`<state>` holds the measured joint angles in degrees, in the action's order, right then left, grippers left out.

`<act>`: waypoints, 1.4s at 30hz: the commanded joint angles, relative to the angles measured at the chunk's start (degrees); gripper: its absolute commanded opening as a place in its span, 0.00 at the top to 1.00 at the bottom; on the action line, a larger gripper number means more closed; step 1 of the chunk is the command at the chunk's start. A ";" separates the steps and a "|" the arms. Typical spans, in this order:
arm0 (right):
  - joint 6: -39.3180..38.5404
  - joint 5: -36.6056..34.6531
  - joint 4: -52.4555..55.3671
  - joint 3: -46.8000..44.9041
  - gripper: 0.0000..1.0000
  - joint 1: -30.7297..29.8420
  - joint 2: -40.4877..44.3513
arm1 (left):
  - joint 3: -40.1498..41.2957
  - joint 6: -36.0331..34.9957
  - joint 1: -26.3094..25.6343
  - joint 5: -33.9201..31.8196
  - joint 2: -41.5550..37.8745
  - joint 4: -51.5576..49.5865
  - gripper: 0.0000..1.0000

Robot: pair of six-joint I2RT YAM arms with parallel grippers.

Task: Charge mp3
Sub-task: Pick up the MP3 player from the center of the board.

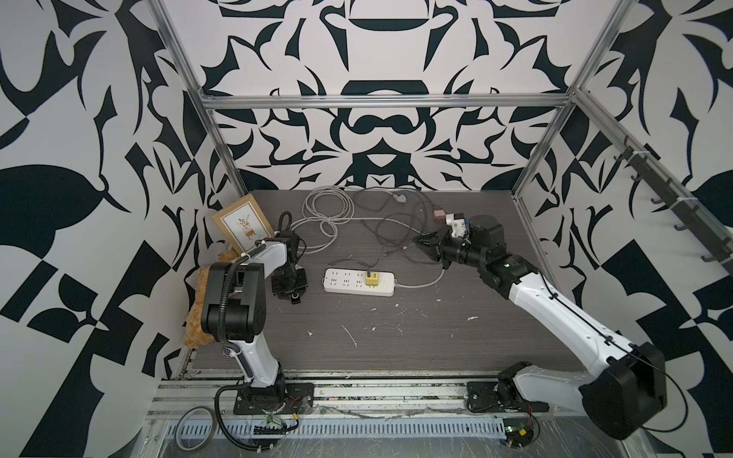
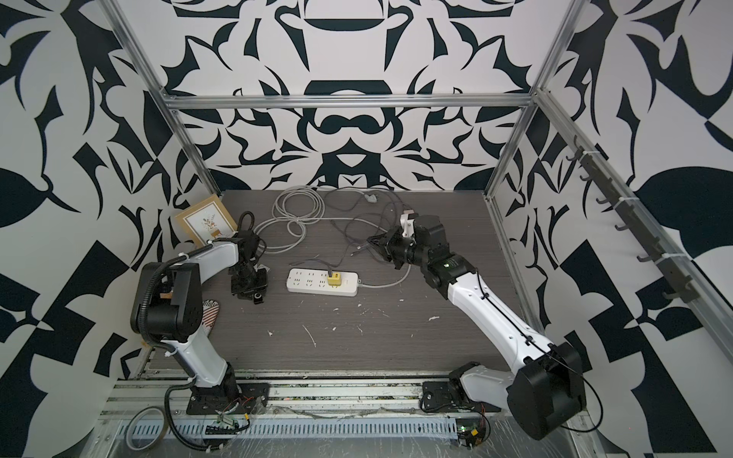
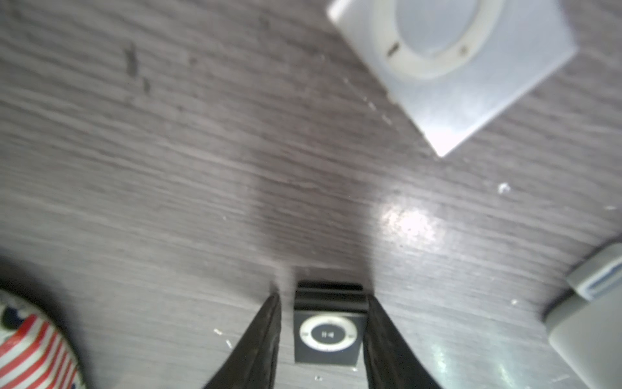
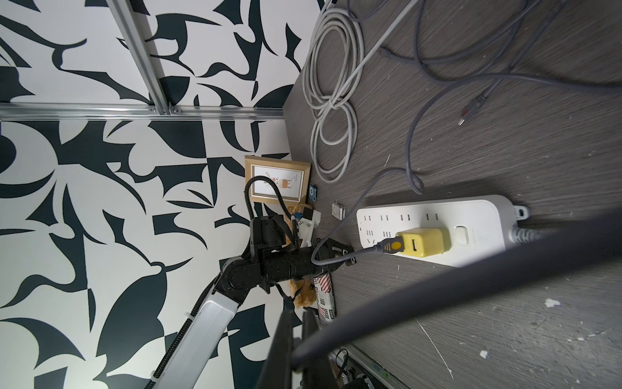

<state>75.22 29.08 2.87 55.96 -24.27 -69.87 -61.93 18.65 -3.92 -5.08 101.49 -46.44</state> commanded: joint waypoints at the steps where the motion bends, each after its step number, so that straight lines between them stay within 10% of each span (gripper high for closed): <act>1: -0.07 -0.53 -2.41 0.20 1.00 -0.34 1.36 | 1.31 1.29 -0.03 -1.00 -1.68 0.85 0.58; 17: -0.28 -0.08 -2.79 -0.02 1.00 -0.38 1.14 | 3.01 2.47 -0.03 2.94 -2.59 2.61 0.75; 31: -22.46 -12.77 -3.13 9.99 1.00 -14.41 -1.51 | 4.97 21.81 -4.61 50.53 -34.36 16.53 0.92; 42: -27.95 -16.61 -6.50 16.37 1.00 -22.85 -8.76 | 3.66 32.37 -8.17 55.77 -40.41 27.63 0.97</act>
<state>50.61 14.81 -0.64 69.01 -45.69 -78.52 -58.46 47.33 -11.49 48.05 61.52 -22.70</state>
